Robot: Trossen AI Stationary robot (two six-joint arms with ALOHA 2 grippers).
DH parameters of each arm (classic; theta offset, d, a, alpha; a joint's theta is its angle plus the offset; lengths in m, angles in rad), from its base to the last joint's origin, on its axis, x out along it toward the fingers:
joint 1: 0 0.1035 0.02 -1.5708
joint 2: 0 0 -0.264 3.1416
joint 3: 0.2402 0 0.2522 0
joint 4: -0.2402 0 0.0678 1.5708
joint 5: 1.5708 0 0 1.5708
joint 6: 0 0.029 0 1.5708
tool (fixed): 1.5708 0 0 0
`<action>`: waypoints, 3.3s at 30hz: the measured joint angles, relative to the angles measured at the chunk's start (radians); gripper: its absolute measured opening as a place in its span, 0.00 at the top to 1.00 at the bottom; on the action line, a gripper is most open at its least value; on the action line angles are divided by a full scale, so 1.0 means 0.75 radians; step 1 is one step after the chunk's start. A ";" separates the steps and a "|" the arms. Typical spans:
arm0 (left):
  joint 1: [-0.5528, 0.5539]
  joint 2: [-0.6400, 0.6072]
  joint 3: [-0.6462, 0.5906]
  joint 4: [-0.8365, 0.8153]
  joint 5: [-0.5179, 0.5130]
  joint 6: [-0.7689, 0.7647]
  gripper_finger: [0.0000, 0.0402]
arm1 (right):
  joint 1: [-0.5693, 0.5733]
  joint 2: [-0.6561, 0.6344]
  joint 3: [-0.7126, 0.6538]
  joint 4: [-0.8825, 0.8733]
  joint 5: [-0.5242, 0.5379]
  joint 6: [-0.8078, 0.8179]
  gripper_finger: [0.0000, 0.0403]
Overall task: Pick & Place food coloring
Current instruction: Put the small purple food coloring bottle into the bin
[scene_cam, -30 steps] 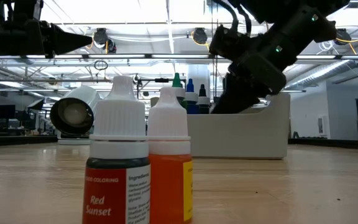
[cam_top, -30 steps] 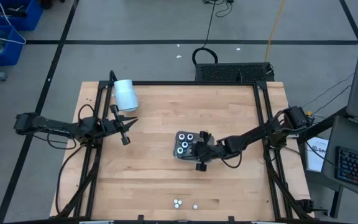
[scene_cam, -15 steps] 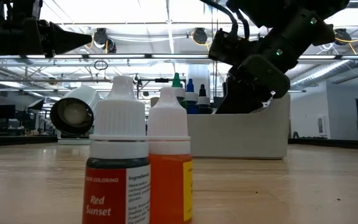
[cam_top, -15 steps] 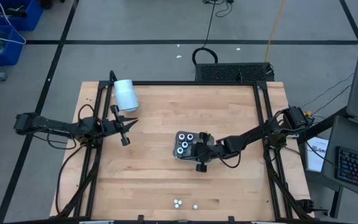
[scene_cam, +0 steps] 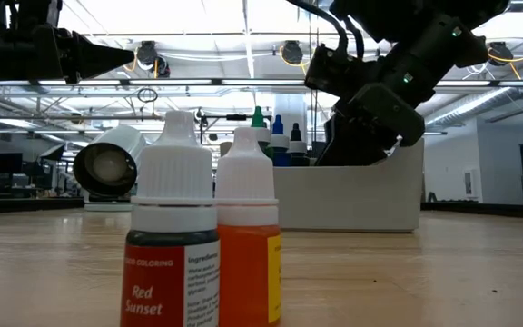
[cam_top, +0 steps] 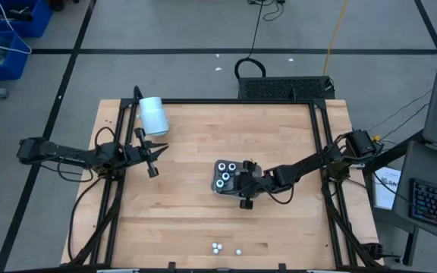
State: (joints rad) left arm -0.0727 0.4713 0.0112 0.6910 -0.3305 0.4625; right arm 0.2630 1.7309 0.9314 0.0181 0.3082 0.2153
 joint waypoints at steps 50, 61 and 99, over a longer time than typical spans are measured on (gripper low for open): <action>0.001 0.000 0.000 0.022 0.019 -0.104 0.91 | -0.368 -1.893 -1.180 0.496 -0.476 -0.340 1.00; 0.001 -0.001 0.000 0.040 0.019 -0.198 0.91 | -0.367 -1.894 -1.217 0.471 -0.484 -0.329 1.00; -0.548 1.243 1.369 -1.168 -0.138 -0.666 0.96 | -0.366 -1.891 -1.222 0.452 -0.482 -0.326 1.00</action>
State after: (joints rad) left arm -0.4839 1.4034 1.0383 -0.1848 -0.4338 -0.0373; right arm -0.0116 0.3130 0.0151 0.3569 -0.0533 -0.0292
